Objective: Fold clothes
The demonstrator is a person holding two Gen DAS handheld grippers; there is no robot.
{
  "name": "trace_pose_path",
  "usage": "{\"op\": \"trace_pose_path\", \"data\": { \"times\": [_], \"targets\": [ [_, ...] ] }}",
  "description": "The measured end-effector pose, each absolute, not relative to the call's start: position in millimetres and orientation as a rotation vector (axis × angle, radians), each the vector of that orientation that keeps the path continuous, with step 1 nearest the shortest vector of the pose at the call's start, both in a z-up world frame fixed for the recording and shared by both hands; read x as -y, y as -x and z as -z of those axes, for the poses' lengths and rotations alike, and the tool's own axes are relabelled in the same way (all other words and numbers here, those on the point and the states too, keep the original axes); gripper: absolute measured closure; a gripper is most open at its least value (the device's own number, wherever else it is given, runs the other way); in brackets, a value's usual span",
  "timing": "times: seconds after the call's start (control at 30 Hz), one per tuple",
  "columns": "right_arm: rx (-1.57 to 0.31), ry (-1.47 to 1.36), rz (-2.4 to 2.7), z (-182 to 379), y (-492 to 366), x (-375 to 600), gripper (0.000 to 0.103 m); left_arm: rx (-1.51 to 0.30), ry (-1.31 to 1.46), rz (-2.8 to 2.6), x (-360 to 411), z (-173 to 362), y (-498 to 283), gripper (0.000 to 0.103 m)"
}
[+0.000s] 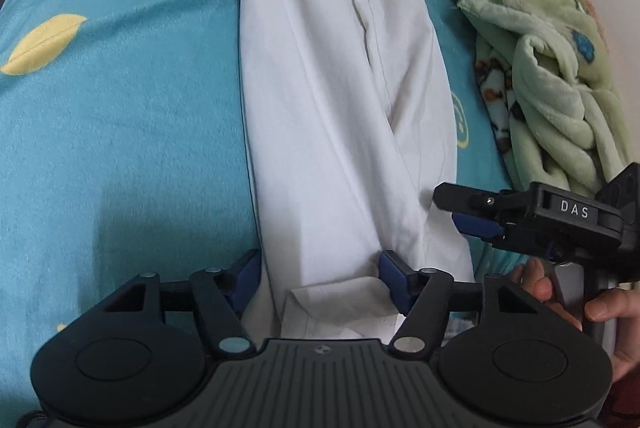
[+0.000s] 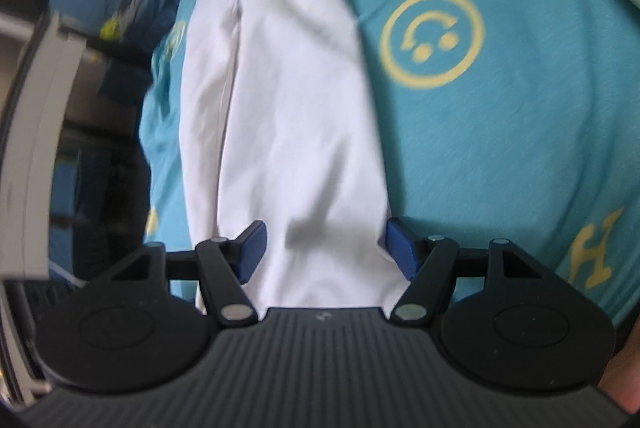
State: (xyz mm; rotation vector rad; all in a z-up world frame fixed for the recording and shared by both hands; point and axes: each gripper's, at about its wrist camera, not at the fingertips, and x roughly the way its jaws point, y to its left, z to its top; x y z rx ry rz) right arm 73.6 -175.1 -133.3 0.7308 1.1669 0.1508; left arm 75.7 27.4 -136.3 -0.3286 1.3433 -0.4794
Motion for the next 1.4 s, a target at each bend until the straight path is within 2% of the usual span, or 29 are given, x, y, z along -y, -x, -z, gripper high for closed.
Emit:
{"op": "trace_pose_path", "data": {
  "times": [0.13, 0.2, 0.37, 0.4, 0.47, 0.5, 0.53, 0.57, 0.67, 1.03, 1.4],
  "targets": [
    [-1.237, -0.563, -0.203, 124.7, -68.5, 146.3, 0.035, -1.414, 0.278, 0.517, -20.5, 141.1, -68.0, 0.048],
    [-1.263, -0.465, -0.230, 122.2, -65.5, 130.9, 0.035, -1.418, 0.237, 0.509, -18.2, 139.6, -64.6, 0.059],
    [-1.305, -0.314, -0.283, 121.1, -61.2, 104.7, 0.035, -1.422, 0.188, 0.494, -17.4, 135.5, -60.3, 0.077],
    [-1.302, -0.304, -0.274, 121.0, -60.9, 104.4, 0.038, -1.420, 0.186, 0.491, -18.5, 134.3, -59.8, 0.080],
    [-1.294, -0.298, -0.235, 120.3, -60.0, 105.1, 0.059, -1.414, 0.182, 0.488, -20.1, 132.2, -58.8, 0.083],
    [-1.290, -0.284, -0.223, 120.0, -59.6, 104.5, 0.062, -1.415, 0.180, 0.482, -20.9, 132.1, -58.5, 0.085],
    [-1.283, -0.261, -0.216, 119.6, -59.7, 102.6, 0.069, -1.415, 0.184, 0.482, -21.2, 131.8, -59.0, 0.085],
    [-1.272, -0.235, -0.212, 118.4, -58.2, 99.9, 0.080, -1.415, 0.188, 0.482, -21.6, 131.4, -59.4, 0.086],
    [-1.223, -0.248, -0.203, 113.6, -51.1, 102.0, 0.093, -1.402, 0.201, 0.486, -25.9, 124.9, -59.4, 0.087],
    [-1.006, -0.609, -0.317, 72.7, -38.4, 131.8, 0.095, -1.202, 0.330, 0.508, -88.4, 45.8, -57.8, 0.089],
    [-0.842, -0.762, -0.386, 22.0, -11.5, 166.1, 0.095, -1.054, 0.389, 0.545, -66.6, -31.1, -46.5, 0.090]
  ]
}}
